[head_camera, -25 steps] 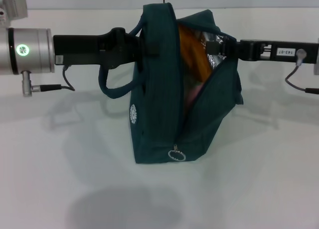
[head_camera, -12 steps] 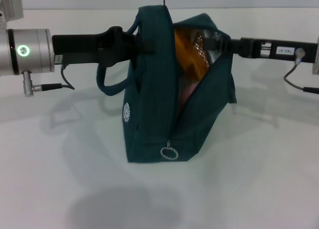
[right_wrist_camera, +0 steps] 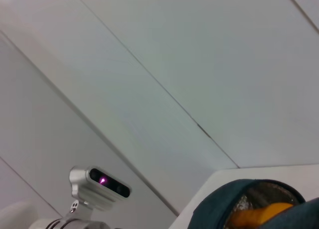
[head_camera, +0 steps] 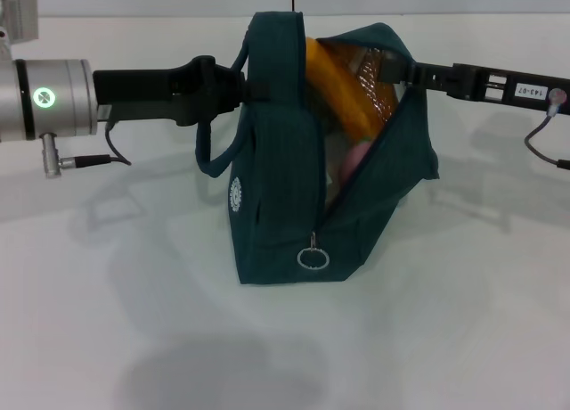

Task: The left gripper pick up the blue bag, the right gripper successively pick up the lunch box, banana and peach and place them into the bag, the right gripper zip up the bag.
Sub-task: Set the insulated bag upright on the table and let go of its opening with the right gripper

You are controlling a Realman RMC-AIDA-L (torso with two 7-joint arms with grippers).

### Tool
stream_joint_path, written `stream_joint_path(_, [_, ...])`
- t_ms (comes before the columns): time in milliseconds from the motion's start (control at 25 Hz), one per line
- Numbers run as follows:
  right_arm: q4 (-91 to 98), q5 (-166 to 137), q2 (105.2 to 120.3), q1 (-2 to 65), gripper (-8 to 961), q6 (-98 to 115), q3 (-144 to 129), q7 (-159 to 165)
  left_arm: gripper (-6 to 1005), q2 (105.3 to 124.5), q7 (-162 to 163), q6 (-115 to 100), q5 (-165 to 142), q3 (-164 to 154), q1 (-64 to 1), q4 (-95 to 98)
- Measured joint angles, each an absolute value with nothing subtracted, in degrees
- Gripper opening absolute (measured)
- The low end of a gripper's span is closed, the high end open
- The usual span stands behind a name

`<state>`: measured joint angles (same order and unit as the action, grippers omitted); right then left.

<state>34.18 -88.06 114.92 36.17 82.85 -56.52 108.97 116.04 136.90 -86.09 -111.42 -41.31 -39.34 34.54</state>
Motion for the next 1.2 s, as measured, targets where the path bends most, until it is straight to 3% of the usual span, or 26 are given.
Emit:
stream_joint_path(120, [34.2, -88.4, 114.96, 36.1, 729, 82.3, -56.5, 109.0, 31, 116.13, 136.8, -85.8, -111.7, -41.3, -39.2, 34.5])
stream_joint_path(560, [32.7, -88.6, 114.63, 35.6, 781, 80.6, -56.6, 109.0, 32, 115.93, 136.7, -85.1, -111.4, -40.9, -38.5, 34.4])
stream_joint_path(880, [32.9, -88.3, 113.89, 33.4, 770, 80.2, -56.5, 108.9, 32, 115.68, 136.7, -84.4, -111.3, -40.9, -38.1, 34.5])
stream_joint_path(1200, [33.5, -88.3, 114.13, 30.4, 771, 82.7, -51.3, 106.2, 32, 115.56, 136.7, -84.4, -111.2, -40.8, -37.7, 34.5])
